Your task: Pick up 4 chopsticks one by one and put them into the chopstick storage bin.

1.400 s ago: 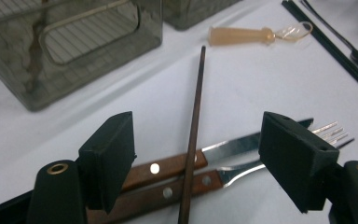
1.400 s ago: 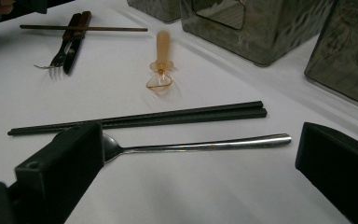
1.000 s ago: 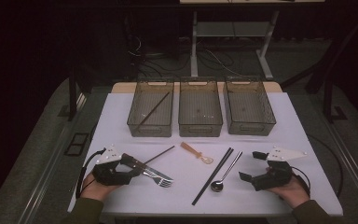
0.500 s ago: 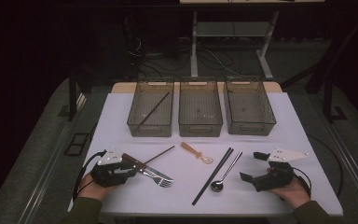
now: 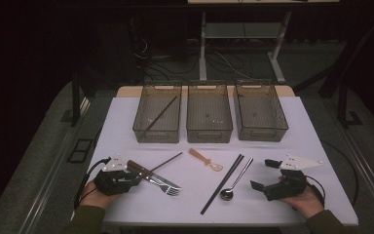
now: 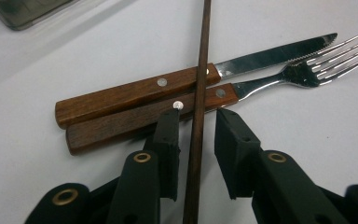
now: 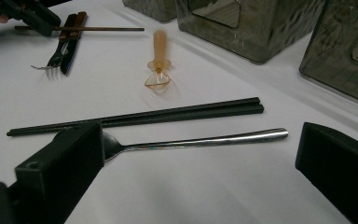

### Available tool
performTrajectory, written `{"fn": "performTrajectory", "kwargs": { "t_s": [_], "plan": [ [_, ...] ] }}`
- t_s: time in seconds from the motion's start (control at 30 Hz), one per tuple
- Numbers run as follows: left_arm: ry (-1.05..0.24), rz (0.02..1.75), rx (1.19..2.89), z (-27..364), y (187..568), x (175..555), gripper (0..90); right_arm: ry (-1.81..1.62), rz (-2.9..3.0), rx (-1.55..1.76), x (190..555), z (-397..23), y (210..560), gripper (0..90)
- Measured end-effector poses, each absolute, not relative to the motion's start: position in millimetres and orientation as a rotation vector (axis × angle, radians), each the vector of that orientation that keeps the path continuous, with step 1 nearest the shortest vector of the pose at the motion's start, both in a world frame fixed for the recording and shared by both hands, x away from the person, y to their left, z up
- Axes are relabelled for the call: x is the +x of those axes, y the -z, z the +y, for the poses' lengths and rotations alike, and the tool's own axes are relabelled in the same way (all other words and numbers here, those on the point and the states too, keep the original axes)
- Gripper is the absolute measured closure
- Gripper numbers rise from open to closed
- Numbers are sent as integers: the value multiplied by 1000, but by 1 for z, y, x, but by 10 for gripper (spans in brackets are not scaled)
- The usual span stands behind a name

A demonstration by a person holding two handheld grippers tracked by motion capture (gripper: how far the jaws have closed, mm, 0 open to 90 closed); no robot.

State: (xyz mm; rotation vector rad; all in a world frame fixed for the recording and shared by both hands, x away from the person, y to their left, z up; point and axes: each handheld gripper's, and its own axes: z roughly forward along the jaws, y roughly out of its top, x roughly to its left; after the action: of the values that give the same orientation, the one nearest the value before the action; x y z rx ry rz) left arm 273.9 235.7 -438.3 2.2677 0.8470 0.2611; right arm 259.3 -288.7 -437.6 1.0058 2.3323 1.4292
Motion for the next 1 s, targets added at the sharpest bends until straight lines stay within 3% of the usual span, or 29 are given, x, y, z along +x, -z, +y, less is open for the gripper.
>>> {"fn": "performTrajectory", "kwargs": {
  "t_s": [0.53,1.0],
  "plan": [
    [-251,822,2304,235,440,275,830,-1428,2340,997,259,-287,438,12],
    [-241,827,2306,236,437,276,840,-1426,2341,996,258,-287,438,12]
  ]
}}
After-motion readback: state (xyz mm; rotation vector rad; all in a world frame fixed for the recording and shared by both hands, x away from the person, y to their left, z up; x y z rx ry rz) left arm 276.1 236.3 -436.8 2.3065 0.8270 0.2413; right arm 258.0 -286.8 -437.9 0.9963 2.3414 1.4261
